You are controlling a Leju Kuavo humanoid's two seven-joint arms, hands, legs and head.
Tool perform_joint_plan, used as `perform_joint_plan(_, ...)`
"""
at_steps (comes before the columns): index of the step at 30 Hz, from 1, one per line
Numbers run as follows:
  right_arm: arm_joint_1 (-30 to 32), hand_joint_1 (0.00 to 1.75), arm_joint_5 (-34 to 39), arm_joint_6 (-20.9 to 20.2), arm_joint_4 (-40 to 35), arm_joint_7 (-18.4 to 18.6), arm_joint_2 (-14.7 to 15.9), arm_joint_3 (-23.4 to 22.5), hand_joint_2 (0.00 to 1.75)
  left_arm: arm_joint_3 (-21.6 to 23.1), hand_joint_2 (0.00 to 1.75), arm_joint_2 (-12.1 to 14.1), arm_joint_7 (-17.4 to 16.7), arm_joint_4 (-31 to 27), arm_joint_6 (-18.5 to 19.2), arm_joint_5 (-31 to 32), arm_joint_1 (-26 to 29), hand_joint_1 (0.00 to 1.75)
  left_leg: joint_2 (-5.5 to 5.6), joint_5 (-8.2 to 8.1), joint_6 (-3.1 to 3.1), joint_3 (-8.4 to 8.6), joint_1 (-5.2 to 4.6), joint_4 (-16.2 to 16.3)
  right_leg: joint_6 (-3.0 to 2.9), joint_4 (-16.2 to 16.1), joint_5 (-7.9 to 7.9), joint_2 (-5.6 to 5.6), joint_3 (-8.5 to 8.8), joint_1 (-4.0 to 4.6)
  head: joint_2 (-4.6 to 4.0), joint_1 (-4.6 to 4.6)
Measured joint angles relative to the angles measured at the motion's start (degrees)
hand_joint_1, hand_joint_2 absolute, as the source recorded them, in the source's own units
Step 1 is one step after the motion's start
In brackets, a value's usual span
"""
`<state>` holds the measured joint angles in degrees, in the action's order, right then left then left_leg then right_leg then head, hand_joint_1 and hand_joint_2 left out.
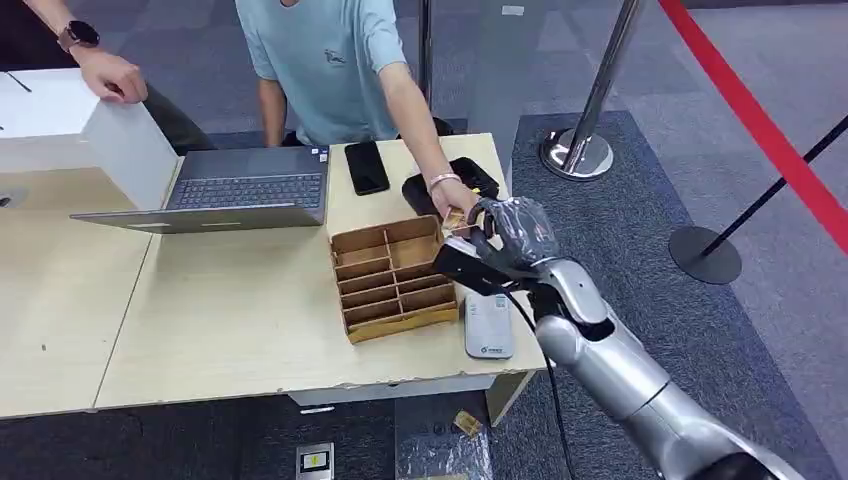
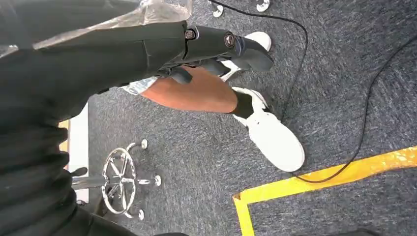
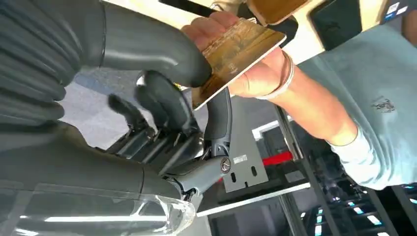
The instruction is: Pass the card to the sensor for recognition and then transmit it.
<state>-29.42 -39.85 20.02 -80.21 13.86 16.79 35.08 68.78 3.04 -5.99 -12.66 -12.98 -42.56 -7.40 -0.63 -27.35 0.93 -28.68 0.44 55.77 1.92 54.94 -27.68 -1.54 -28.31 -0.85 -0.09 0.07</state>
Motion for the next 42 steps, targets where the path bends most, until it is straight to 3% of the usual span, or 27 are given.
perform_joint_plan(16,0.5,1.75,0.5,0.1,-0.4,0.0,0.0,0.0,1.75,0.0,1.75,0.0,0.0,0.0,0.0,0.0,0.0,0.00,-0.01,0.00,0.00,0.02,0.00,0.0,0.00,0.0,0.00,0.00,0.00,0.00,0.00,0.00)
perform_joint_plan(17,0.5,1.62,0.5,0.1,-0.4,0.0,0.0,0.0,1.75,0.0,1.75,0.0,0.0,0.0,0.0,0.0,0.0,0.00,-0.01,0.00,0.00,0.02,0.00,0.0,0.00,0.0,0.00,0.00,0.00,0.00,0.00,0.00)
perform_joint_plan(18,0.5,1.61,0.5,0.1,-0.4,0.0,0.0,0.0,1.75,0.0,1.75,0.0,0.0,0.0,0.0,0.0,0.0,0.00,-0.01,0.00,0.00,0.01,0.00,0.0,0.00,0.0,0.00,0.00,0.00,0.00,0.00,0.00)
perform_joint_plan(20,0.5,1.75,0.6,0.1,-0.3,0.0,0.0,0.0,1.75,0.0,1.75,0.0,0.1,0.0,0.0,0.1,0.0,0.00,-0.01,0.00,0.00,0.01,0.00,0.0,0.00,0.0,0.00,0.00,0.00,0.00,0.00,0.00)
perform_joint_plan(32,0.5,1.75,1.8,0.4,-0.3,-0.3,0.0,-0.2,1.75,0.0,1.75,-0.1,0.7,0.0,-0.3,0.4,0.0,0.00,-0.01,0.00,0.00,0.01,0.00,0.0,0.00,0.0,0.00,0.00,-0.01,0.00,0.00,0.00)
perform_joint_plan(42,3.3,1.75,3.1,3.8,-1.0,0.2,0.9,-2.6,1.75,0.0,1.75,-0.1,0.7,0.0,-0.5,-0.7,0.1,0.00,-0.01,-0.01,0.00,0.04,0.00,0.0,0.00,0.0,0.00,0.01,0.00,0.00,0.00,0.00)
